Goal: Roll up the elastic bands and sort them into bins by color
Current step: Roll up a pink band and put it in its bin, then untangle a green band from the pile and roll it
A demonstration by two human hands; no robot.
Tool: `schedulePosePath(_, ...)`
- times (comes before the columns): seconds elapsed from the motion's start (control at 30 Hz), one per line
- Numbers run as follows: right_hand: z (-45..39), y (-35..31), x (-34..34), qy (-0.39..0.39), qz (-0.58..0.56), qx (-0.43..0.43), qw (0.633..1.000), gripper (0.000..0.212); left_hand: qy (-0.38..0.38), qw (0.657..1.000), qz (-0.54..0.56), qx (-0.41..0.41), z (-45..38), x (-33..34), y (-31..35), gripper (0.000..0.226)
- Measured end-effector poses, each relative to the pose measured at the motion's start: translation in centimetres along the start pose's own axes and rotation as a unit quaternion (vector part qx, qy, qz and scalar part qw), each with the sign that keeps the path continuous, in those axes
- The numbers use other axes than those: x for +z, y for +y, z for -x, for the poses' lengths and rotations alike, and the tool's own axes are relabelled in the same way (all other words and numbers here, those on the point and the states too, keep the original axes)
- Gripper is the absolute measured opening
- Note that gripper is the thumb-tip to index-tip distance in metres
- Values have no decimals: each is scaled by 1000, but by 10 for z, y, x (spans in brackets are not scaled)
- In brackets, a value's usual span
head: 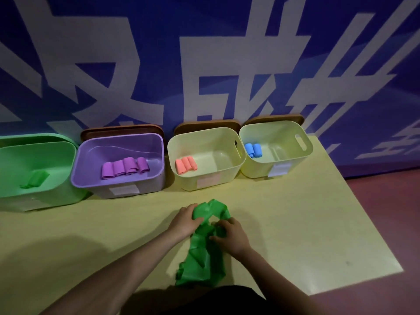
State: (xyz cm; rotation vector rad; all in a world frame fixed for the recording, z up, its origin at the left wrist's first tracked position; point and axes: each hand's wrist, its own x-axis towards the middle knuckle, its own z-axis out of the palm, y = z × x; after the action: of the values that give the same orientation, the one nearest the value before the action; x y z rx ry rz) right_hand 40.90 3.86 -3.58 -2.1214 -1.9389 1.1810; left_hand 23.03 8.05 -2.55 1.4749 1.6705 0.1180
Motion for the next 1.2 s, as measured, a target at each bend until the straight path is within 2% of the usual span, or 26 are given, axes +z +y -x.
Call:
schedulePosePath(0.07,-4,-1,-3,27,-21,-8,999,25,15,998,-53,-4,-12,3,5,66)
schedulePosePath(0.1,-6,-1,-5,41,-60,-10,997,16,24,996,-83,-5,-17,5,4,61)
schedulePosePath(0.17,-8,-2,-16,62,-176,17,982,10,22,992,-128,3,-23,5,0,36)
schedulePosePath(0.23,-8,-1,-31,75,-299,47,950,12,5,995,-100,4,-26,3,-7,26)
schedulePosePath(0.3,-9,2,-48,102,-403,65,907,20,7,998,53,-29,-26,-2,-13,27)
schedulePosePath(0.37,-8,1,-67,144,-508,91,844,23,44,966,243,-74,-21,-13,-18,22)
schedulePosePath(0.43,-9,-3,-80,168,-626,121,752,22,64,931,345,-99,-13,-25,-27,24)
schedulePosePath(0.47,-10,-6,-85,168,-653,126,728,22,64,923,365,-103,-9,-30,-33,26)
schedulePosePath(0.5,-11,-9,-88,163,-654,127,727,22,59,919,376,-108,-4,-33,-39,27)
schedulePosePath(0.6,-12,-25,-86,138,-623,116,761,20,42,889,440,-123,16,-37,-49,31)
schedulePosePath(0.67,-9,-37,-86,135,-599,86,785,19,59,833,535,-129,27,-41,-50,33)
schedulePosePath(0.8,2,-53,-87,132,-536,20,834,17,125,673,709,-167,48,-66,-55,24)
schedulePosePath(0.83,5,-55,-87,137,-516,7,845,18,131,646,732,-169,53,-72,-58,24)
schedulePosePath(0.9,11,-61,-88,145,-488,-18,861,20,148,624,750,-163,66,-83,-63,25)
schedulePosePath(0.93,15,-63,-90,144,-488,-29,861,20,156,624,750,-152,73,-88,-66,26)
schedulePosePath(1.0,26,-68,-94,133,-502,-51,853,18,167,651,732,-112,87,-95,-69,30)
schedulePosePath(1.2,60,-92,-92,73,-526,-105,841,20,179,772,608,-47,139,-97,-80,30)
